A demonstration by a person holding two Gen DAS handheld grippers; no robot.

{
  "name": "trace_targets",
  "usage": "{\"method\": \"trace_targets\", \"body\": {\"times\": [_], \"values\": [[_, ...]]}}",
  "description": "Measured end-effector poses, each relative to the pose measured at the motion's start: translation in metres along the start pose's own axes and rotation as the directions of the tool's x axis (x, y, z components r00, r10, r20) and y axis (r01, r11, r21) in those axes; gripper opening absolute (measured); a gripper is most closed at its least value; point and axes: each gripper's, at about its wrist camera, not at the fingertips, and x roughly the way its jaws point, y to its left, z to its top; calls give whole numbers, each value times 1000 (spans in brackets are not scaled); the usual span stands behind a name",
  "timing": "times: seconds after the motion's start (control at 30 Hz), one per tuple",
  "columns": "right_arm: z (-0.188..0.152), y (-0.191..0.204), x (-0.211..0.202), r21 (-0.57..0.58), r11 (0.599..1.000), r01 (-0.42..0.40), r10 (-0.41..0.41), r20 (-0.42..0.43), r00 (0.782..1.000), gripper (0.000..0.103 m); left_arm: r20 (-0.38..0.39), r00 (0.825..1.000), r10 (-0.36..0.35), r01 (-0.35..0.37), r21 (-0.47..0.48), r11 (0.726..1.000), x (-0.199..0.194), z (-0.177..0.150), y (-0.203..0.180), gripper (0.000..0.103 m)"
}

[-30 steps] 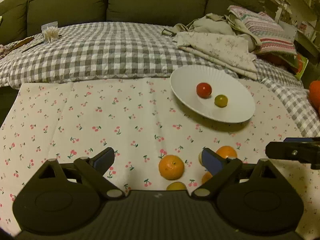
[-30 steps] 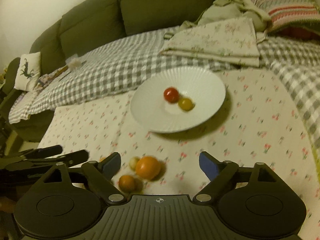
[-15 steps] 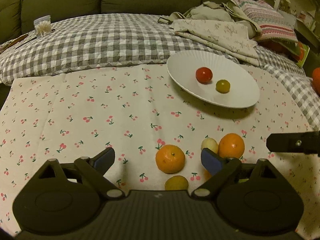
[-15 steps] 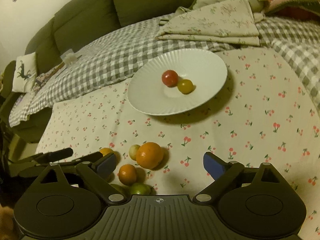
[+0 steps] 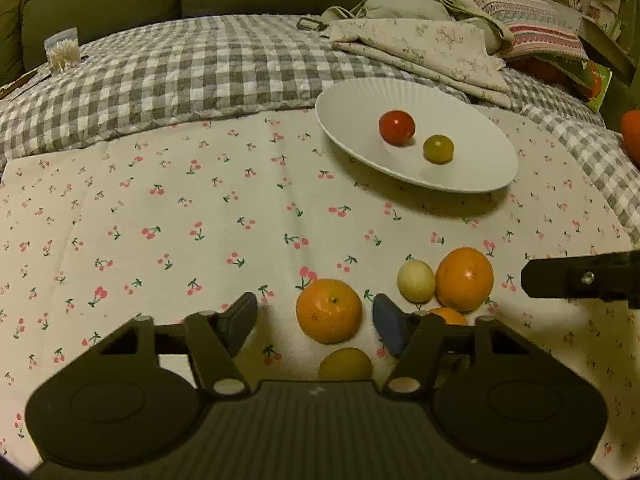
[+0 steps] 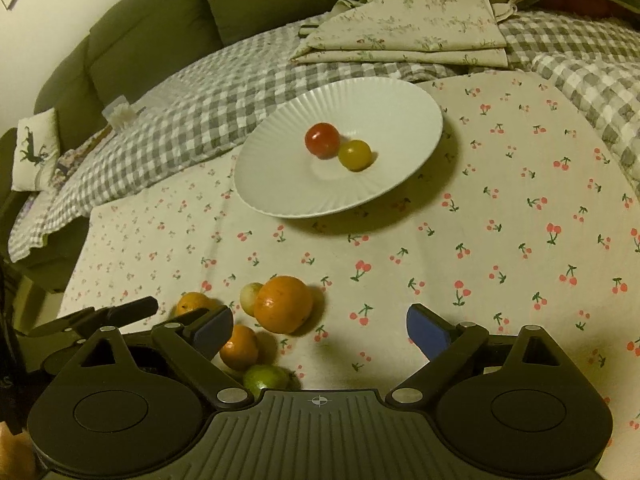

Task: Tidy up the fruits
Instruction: 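Grasp the small mandarin with the left tool while the right tool grasps the large orange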

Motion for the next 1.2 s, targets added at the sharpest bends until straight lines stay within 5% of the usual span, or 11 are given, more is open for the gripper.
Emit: {"method": "trace_targets", "body": {"times": [0.17,0.77,0.9,1.2], "values": [[-1,1,3,-3,1000,4,-4,-4,1000,95,-14,999,-32,32,-1,1000,6,0,0,35],[-1,7,22,-3,1000,-25,25,2,1000,93,-16,1000,9,-11,-83,997,-9,4,10,34],[-1,12,26,-12,999,-53,53,3,999,87,-25,1000,16,-18,-98,995,-9,4,12,34],[1,11,42,16,995,-103,103,-12,995,52,-22,1000,17,-19,-104,994,-10,5,11,34]]}}
